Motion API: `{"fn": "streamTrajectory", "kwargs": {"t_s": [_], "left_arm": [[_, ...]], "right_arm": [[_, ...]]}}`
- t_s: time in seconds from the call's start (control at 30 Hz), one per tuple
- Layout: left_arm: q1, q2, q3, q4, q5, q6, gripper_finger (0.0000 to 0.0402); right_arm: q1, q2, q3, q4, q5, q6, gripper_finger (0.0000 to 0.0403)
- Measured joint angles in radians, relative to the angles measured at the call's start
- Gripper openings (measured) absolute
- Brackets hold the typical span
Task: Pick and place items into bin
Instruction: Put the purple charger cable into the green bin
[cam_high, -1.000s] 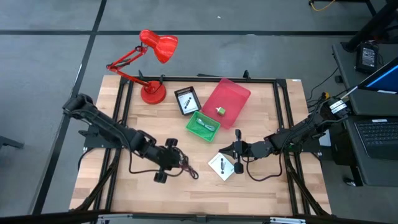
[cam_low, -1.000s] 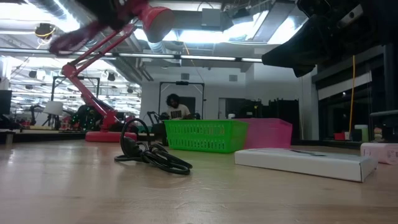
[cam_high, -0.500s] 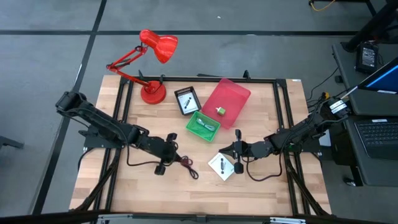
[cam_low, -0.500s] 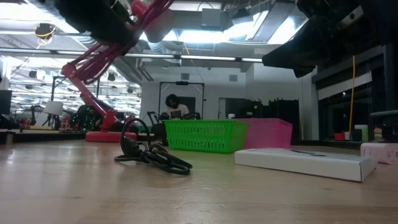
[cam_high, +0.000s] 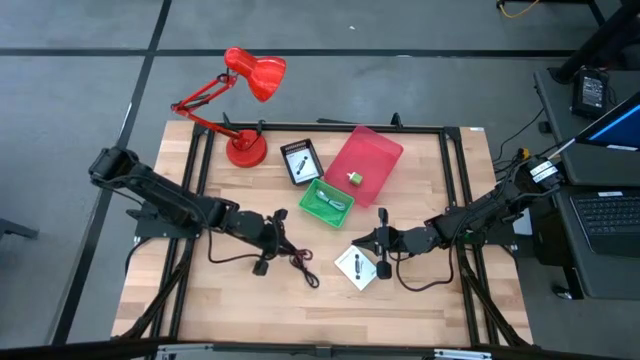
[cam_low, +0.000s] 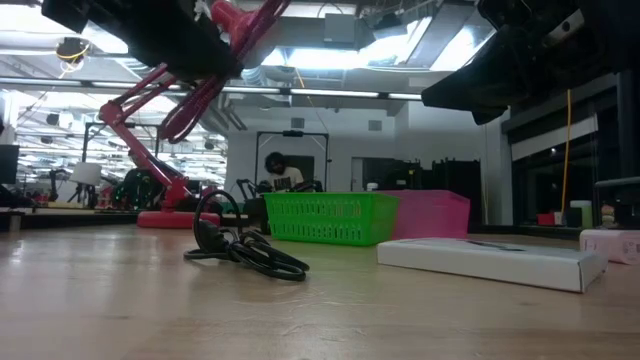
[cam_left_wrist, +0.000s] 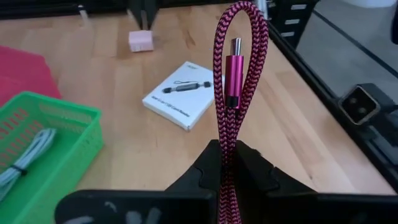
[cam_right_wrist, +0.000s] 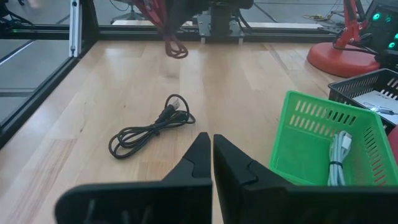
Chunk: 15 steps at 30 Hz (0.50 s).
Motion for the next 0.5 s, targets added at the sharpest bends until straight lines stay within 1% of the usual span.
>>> {"fn": "streamTrajectory", "kwargs": {"t_s": [0.17, 0.27, 0.33, 0.5], "left_arm": [[0.029, 0.0, 0.0, 0.001, -0.009, 0.0, 0.0015], [0.052, 0.0, 0.0, 0.019, -0.017, 0.007, 0.0015], [0.068, 0.0, 0.0, 0.041, -0.018, 0.037, 0.0015], [0.121, 0.0, 0.0, 0.056, -0.018, 0.112, 0.0015]], "right_arm": [[0.0, 0.0, 0.0, 0.0, 0.006, 0.0, 0.0], [0.0, 0.0, 0.0, 0.004, 0.075, 0.005, 0.0], [0.0, 0.0, 0.0, 0.007, 0.121, 0.011, 0.0], [0.001, 0.0, 0.0, 0.006, 0.129, 0.003, 0.0]]}}
